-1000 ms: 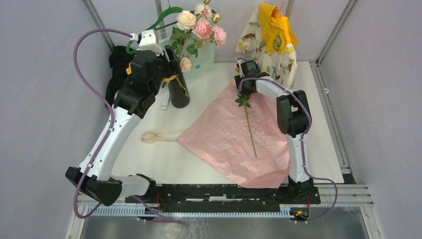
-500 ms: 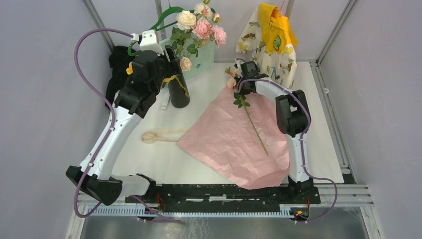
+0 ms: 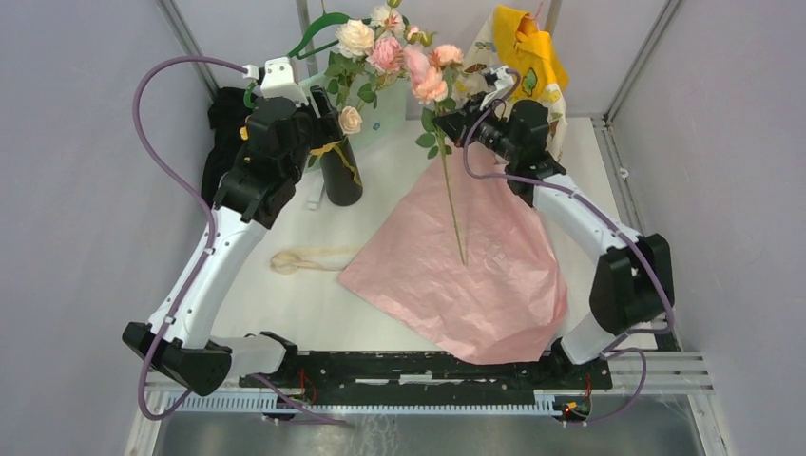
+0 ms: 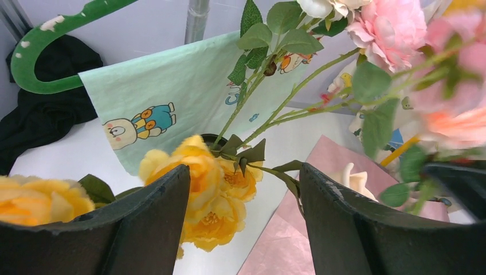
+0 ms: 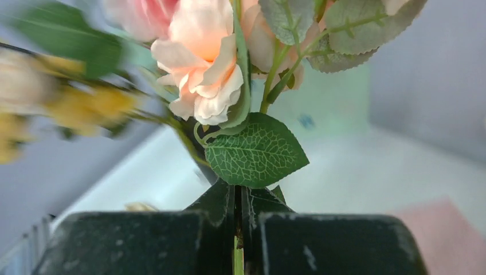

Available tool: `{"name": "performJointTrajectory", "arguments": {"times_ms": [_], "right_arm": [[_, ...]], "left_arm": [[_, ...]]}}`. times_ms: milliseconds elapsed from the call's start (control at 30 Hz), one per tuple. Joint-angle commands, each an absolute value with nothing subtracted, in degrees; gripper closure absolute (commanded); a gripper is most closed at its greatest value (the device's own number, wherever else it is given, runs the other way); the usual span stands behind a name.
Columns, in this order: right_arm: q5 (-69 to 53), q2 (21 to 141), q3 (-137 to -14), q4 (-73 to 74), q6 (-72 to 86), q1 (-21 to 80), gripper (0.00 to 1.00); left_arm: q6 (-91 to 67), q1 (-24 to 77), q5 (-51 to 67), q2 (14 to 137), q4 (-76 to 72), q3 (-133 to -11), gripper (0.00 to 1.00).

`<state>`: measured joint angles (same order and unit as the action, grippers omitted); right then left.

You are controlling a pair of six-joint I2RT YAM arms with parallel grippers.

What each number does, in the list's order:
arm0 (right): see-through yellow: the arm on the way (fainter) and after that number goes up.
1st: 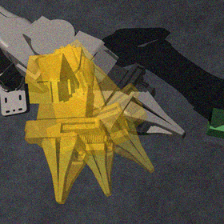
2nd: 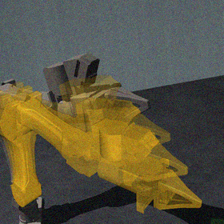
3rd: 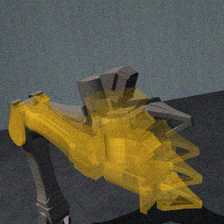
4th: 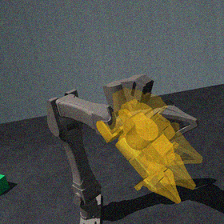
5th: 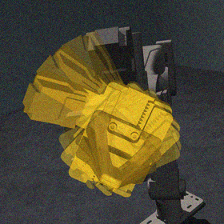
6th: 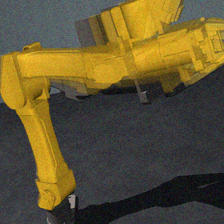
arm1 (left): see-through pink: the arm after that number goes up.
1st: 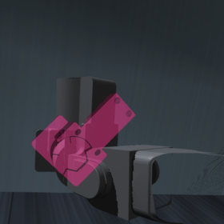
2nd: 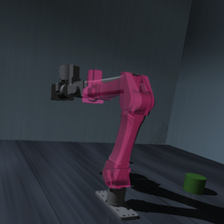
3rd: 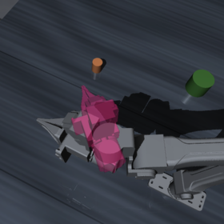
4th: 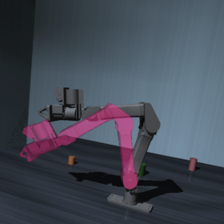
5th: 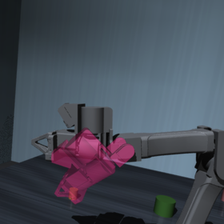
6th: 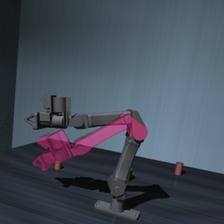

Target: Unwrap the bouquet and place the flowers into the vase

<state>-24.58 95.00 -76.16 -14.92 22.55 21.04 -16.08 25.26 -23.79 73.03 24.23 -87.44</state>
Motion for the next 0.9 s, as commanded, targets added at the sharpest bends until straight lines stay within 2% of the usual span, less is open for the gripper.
{"name": "performJointTrajectory", "arguments": {"times_ms": [0, 200, 300, 467, 867], "right_arm": [[-32.4, 88.3, -71.9, -49.5, 32.4, 24.6, 1.0], [-32.1, 88.8, -72.8, -68.1, 38.8, 29.2, 1.0], [-31.5, 90.2, -75.6, -71.9, 38.3, 30.9, 1.0], [-30.6, 95.8, -84.7, -71.9, 36.6, 32.7, 1.0], [-29.3, 115.5, -116.0, -65.8, 36.2, 33.0, 1.0]], "left_arm": [[-17.5, 25.7, -24.0, 69.7, 22.7, -89.7, 0.24], [-18.0, 25.6, -24.5, 67.6, 23.1, -89.3, 0.23], [-18.0, 25.7, -25.1, 66.3, 23.2, -89.0, 0.23], [-18.4, 25.8, -26.3, 63.9, 23.2, -88.5, 0.23], [-17.0, 25.8, -31.6, 62.5, 21.9, -86.1, 0.23]]}}
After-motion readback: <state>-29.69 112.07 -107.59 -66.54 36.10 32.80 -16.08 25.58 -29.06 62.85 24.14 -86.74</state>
